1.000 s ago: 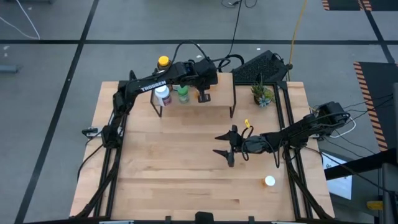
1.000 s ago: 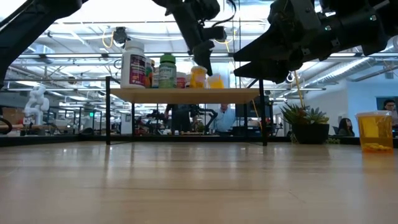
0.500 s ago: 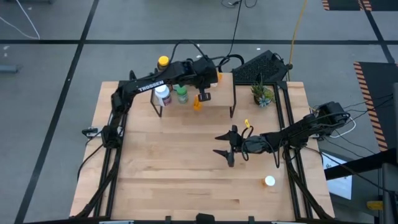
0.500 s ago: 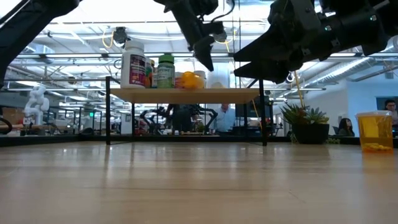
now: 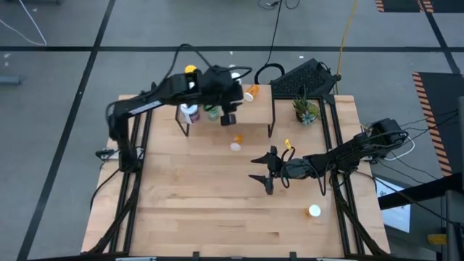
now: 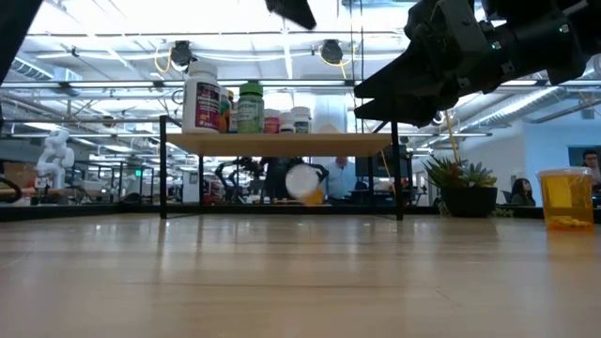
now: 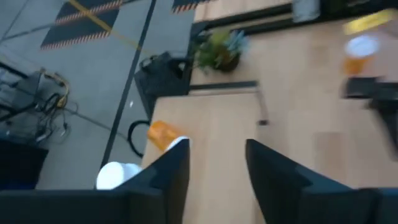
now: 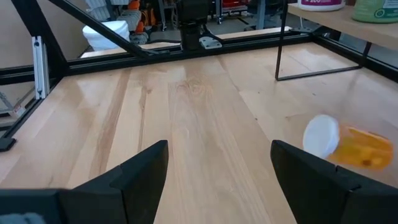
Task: Pick and place medicine bottles onto shelf by color
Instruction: Adjust the orange pill bottle on the shelf
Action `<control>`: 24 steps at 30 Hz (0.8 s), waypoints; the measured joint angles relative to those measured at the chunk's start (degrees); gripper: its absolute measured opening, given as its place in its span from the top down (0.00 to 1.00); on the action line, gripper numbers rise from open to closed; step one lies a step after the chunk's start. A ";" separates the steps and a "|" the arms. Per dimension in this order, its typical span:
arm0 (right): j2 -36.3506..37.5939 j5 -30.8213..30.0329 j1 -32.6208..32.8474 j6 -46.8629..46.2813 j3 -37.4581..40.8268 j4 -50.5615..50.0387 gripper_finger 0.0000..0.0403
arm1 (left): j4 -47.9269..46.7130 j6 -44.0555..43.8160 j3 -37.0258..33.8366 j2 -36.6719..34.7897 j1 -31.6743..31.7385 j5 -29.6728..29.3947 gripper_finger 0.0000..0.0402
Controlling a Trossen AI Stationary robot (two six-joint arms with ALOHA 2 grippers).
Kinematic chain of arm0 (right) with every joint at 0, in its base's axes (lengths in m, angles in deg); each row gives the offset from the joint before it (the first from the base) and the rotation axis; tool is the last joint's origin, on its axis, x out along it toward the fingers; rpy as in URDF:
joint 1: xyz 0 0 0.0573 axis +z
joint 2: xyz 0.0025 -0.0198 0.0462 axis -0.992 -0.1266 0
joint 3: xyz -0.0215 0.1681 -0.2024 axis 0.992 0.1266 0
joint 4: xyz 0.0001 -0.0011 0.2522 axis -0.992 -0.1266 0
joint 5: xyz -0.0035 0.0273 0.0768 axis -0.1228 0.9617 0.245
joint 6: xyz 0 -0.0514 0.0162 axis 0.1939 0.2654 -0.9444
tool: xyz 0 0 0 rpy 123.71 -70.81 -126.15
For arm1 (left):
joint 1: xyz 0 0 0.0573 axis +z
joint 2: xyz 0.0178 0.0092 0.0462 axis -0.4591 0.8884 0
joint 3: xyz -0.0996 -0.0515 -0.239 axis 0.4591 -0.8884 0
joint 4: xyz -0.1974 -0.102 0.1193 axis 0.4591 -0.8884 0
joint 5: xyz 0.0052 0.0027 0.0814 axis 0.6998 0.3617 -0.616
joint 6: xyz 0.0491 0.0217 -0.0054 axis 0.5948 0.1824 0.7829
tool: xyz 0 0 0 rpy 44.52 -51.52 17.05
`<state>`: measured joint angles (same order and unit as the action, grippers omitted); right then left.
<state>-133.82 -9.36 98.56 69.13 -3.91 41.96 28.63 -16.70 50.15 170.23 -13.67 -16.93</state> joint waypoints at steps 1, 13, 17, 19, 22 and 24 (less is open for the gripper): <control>0.00 0.02 0.00 0.00 0.00 0.00 0.31 | -0.85 -0.66 0.01 -1.02 -1.00 0.01 0.58; -0.05 -6.12 0.04 0.48 0.00 -4.24 0.31 | -2.71 -9.06 -17.90 -5.41 -12.76 -4.21 0.48; 0.46 -9.27 -0.22 5.81 -0.13 -2.60 0.31 | 2.70 -11.56 -28.64 -7.25 -15.86 -9.30 0.48; 1.92 -9.27 -0.97 8.92 -1.00 -3.23 0.31 | 6.07 -13.23 -33.79 -9.02 -17.17 -10.41 0.48; 5.50 -9.43 -3.11 15.04 -2.94 -5.66 0.31 | 14.57 -14.89 -41.36 -11.73 -18.98 -10.84 0.48; 7.82 -9.26 -5.68 21.24 -5.49 -9.26 0.31 | 19.42 -16.49 -47.13 -13.71 -20.03 -10.91 0.48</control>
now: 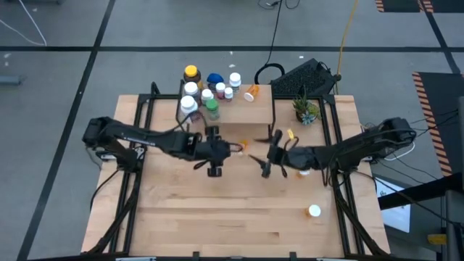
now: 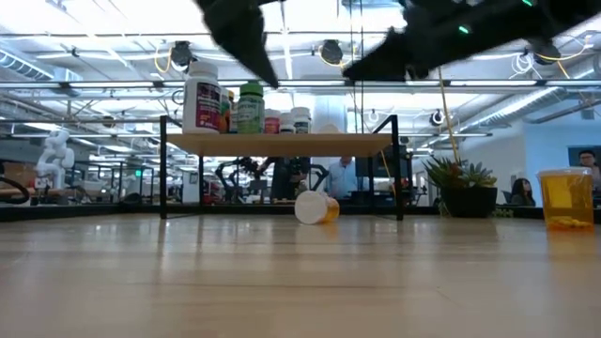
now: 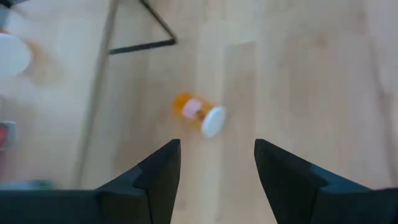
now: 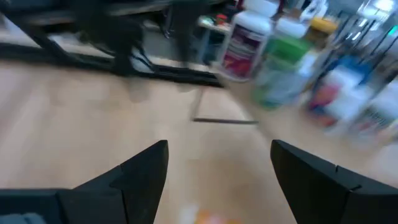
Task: Pick and place medicine bottles onto shelf by color
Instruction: Adjust the orange pill bottle on the shelf
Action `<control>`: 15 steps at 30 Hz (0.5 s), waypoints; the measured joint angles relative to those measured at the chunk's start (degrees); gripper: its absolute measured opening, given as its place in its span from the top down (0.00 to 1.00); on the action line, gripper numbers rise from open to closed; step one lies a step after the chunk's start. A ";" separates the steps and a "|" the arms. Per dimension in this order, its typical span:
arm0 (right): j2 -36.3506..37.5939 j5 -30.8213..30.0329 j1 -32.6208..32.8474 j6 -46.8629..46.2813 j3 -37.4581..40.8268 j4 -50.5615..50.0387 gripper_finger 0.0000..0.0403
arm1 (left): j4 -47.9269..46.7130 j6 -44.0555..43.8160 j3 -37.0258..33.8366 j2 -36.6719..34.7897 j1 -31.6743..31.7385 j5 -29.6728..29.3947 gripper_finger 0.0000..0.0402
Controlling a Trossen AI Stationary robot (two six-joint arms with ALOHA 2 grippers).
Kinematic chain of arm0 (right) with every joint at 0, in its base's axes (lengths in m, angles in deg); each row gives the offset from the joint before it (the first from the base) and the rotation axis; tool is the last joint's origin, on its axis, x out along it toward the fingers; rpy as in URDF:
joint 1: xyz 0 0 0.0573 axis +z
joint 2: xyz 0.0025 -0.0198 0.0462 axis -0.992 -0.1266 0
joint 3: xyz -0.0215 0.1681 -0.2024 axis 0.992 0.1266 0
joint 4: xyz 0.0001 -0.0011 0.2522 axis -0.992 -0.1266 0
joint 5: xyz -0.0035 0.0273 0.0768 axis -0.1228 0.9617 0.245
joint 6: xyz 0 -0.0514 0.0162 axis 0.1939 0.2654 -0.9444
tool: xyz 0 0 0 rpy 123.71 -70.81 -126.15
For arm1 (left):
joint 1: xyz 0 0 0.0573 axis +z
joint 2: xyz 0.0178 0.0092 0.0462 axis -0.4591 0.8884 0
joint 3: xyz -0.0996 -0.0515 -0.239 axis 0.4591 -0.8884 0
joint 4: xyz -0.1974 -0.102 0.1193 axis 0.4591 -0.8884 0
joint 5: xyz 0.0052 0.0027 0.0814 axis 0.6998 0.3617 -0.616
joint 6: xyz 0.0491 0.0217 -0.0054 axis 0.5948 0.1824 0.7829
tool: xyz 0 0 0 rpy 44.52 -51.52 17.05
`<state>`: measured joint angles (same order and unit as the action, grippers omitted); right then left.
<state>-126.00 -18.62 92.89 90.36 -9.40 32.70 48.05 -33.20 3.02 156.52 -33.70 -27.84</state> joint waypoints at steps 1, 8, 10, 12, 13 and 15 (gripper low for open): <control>1.59 0.15 -1.44 3.55 -1.36 -4.07 0.31 | 3.41 -0.87 -2.94 -1.16 -0.76 -0.01 0.48; 3.89 2.76 -17.65 19.46 -19.60 -35.71 0.31 | 21.89 -4.57 -22.76 -6.99 -6.54 -5.28 0.48; 2.99 6.40 -22.39 25.13 -25.29 -43.96 0.31 | 26.85 -4.39 -26.82 -7.22 -7.54 -5.49 0.48; 1.30 13.54 -26.97 32.68 -30.98 -49.82 0.31 | 31.67 -3.13 -30.45 -7.09 -8.22 -5.45 0.48; 0.28 16.75 -29.10 35.69 -33.26 -52.23 0.31 | 33.99 -2.57 -32.15 -6.73 -8.55 -5.34 0.48; -2.09 23.12 -33.17 42.07 -37.41 -54.48 0.31 | 40.33 -1.37 -35.00 -5.67 -8.68 -3.54 0.48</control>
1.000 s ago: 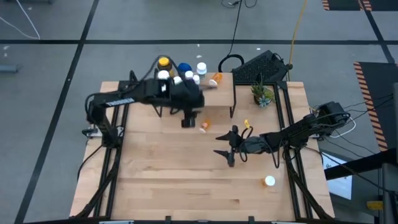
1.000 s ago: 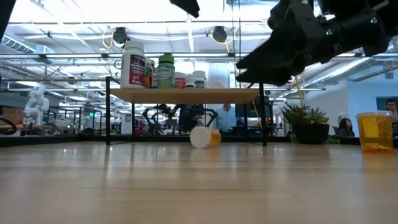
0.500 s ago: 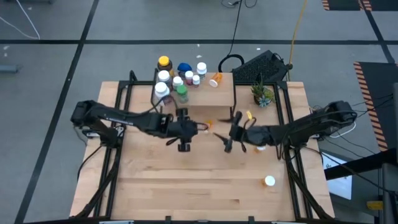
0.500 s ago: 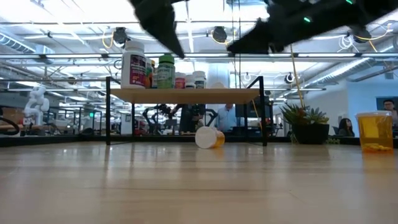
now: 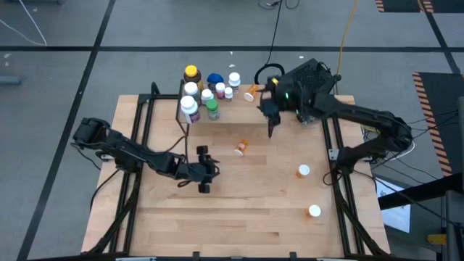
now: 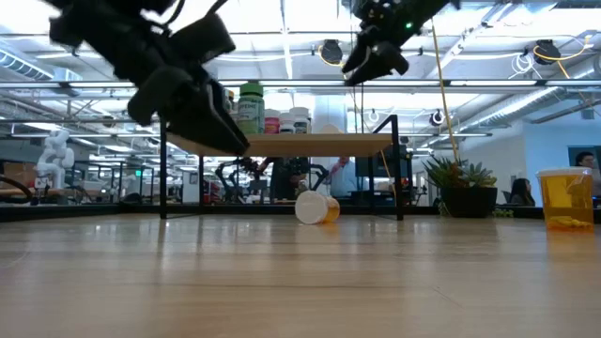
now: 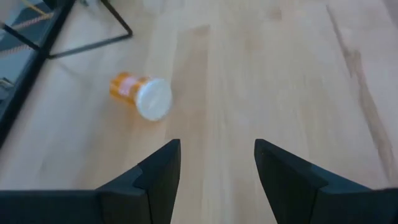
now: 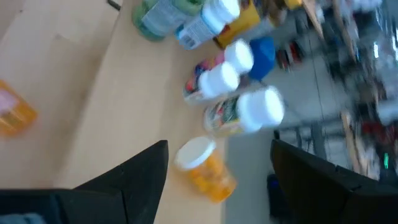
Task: Pick and place medicine bottles onto shelf by color
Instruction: Adjust the orange pill bottle on the shelf
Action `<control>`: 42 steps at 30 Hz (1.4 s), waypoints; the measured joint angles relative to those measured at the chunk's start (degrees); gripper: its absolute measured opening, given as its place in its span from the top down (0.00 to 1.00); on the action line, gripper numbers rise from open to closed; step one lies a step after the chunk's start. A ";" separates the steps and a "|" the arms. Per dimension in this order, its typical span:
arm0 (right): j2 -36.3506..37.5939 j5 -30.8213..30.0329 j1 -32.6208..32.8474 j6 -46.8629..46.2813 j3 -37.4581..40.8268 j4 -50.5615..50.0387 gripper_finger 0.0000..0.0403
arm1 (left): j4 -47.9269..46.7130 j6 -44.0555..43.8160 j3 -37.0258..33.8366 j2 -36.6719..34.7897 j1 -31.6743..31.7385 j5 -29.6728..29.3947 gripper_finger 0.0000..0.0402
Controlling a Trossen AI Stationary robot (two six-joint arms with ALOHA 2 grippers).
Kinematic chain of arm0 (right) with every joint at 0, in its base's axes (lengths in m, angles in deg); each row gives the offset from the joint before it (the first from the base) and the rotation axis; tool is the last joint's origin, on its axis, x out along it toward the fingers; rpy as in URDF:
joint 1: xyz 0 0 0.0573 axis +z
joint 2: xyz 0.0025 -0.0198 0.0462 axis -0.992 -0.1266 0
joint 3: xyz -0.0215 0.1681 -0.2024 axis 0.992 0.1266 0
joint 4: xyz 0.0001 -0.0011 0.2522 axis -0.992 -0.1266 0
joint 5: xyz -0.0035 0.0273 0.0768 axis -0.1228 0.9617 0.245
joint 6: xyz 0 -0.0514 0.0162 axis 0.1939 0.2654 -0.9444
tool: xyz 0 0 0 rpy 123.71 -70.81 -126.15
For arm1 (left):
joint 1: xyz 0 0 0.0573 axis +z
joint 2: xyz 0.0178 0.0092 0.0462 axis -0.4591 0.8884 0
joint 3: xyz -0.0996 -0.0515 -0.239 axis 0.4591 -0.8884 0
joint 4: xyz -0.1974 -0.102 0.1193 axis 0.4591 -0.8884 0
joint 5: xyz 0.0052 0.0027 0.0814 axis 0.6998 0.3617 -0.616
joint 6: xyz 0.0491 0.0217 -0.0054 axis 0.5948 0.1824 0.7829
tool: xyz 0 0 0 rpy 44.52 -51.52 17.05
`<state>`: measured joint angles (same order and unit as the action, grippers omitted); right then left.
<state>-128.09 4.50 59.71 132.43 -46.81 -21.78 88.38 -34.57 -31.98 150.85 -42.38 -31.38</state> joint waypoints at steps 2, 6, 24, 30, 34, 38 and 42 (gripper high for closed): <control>-2.71 5.35 -3.43 4.78 -2.98 -0.35 0.31 | 3.58 0.76 -2.80 0.25 -0.04 0.35 0.48; -9.47 7.26 -8.00 9.18 -8.79 -1.47 0.31 | 9.74 0.85 -6.69 0.60 0.68 0.92 0.48; -25.97 7.66 -13.53 14.79 -23.35 -17.33 0.31 | 11.67 1.40 -8.80 0.67 6.79 4.04 0.48; -26.74 8.98 -14.37 14.66 -23.41 -14.37 0.31 | 12.24 1.44 -8.80 0.67 7.83 4.15 0.48; -26.93 11.35 -15.22 14.57 -23.39 -12.57 0.31 | 12.17 1.13 -8.80 0.67 8.13 4.52 0.48; -27.02 13.86 -15.66 13.36 -23.37 -13.14 0.31 | 12.15 1.82 -8.77 0.67 8.14 4.54 0.48; -27.02 16.37 -15.71 12.46 -23.37 -13.01 0.31 | 12.19 2.19 -8.77 0.67 8.56 4.58 0.48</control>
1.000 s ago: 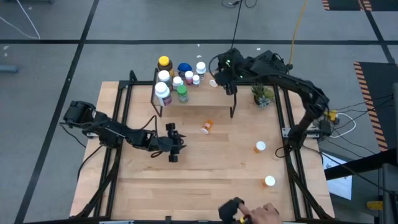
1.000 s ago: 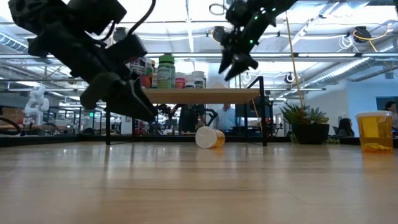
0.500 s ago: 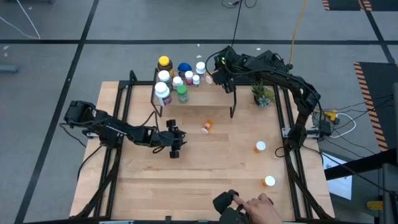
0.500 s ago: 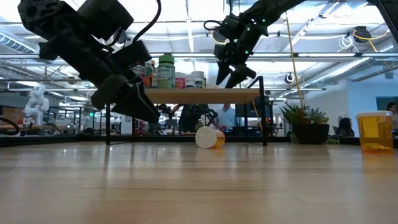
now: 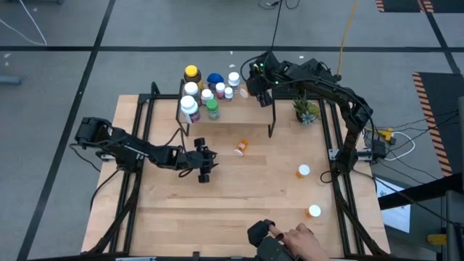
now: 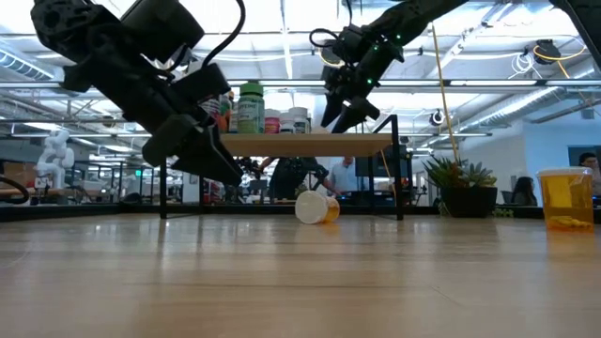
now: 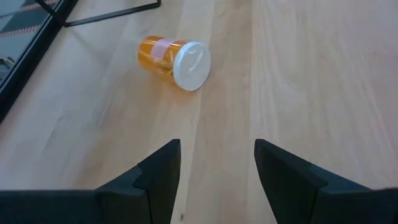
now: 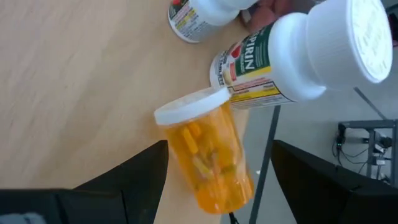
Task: Pick and place medicine bottles onto shelf by color
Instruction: Adjust the orange pill bottle on the shelf
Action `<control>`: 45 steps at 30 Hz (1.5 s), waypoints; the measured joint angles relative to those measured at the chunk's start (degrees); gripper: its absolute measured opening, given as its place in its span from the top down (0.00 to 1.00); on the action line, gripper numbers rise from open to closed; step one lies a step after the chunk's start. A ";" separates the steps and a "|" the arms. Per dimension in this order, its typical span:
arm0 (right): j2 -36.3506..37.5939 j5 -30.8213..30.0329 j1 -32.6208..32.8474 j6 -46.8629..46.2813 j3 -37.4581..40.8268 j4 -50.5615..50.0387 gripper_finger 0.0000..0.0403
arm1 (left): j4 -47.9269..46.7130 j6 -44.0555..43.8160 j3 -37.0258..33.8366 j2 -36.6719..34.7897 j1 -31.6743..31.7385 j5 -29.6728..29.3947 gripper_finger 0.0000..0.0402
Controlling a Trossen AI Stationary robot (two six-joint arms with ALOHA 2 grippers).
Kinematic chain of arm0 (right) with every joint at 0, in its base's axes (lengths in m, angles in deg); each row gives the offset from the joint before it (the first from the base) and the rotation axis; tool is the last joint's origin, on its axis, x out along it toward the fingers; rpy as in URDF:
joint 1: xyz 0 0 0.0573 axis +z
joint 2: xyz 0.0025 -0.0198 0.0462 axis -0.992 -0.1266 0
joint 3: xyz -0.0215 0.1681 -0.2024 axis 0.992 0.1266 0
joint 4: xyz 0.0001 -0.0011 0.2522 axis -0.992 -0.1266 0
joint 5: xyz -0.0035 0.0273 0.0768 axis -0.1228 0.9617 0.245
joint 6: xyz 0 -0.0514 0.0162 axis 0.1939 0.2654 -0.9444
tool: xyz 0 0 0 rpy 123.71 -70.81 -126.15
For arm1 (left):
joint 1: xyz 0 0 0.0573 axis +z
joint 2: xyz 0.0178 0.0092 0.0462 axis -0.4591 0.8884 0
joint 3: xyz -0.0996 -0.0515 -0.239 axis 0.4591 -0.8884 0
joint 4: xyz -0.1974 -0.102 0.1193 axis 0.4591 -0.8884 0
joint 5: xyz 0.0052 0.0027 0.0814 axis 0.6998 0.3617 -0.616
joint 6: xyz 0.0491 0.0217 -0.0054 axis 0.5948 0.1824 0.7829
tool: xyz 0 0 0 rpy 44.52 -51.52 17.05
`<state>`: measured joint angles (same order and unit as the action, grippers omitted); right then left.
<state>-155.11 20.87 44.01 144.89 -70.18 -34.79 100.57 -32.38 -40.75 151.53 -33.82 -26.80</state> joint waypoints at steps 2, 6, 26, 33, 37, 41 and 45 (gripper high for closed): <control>0.00 0.28 0.02 -0.63 0.00 -0.02 0.31 | 0.05 -0.04 0.00 0.02 0.14 0.00 0.48; -0.60 1.47 0.02 -1.38 0.25 0.31 0.31 | 0.05 -0.04 0.02 0.02 0.14 0.00 0.48; -0.03 1.98 0.17 -9.55 0.48 -4.12 0.56 | 0.21 -0.49 0.02 0.02 0.14 -0.02 0.48; 4.34 16.50 0.91 -16.90 0.50 -9.78 0.55 | 3.56 -0.88 0.04 -0.25 -0.57 -0.67 0.48; 8.04 24.27 3.37 -19.26 4.66 -9.10 0.54 | 8.01 1.74 0.09 -0.74 -1.59 -2.15 0.48; 13.84 25.43 8.50 -21.84 14.06 -2.06 0.54 | 13.32 2.09 0.09 -1.18 -2.27 -3.69 0.48; 20.80 25.42 14.96 -27.05 27.30 11.77 0.54 | 20.64 6.24 0.09 -1.54 -3.16 -4.19 0.48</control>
<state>-134.31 46.29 58.97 117.84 -42.88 -23.01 121.21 -26.14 -40.66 149.99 -36.98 -31.00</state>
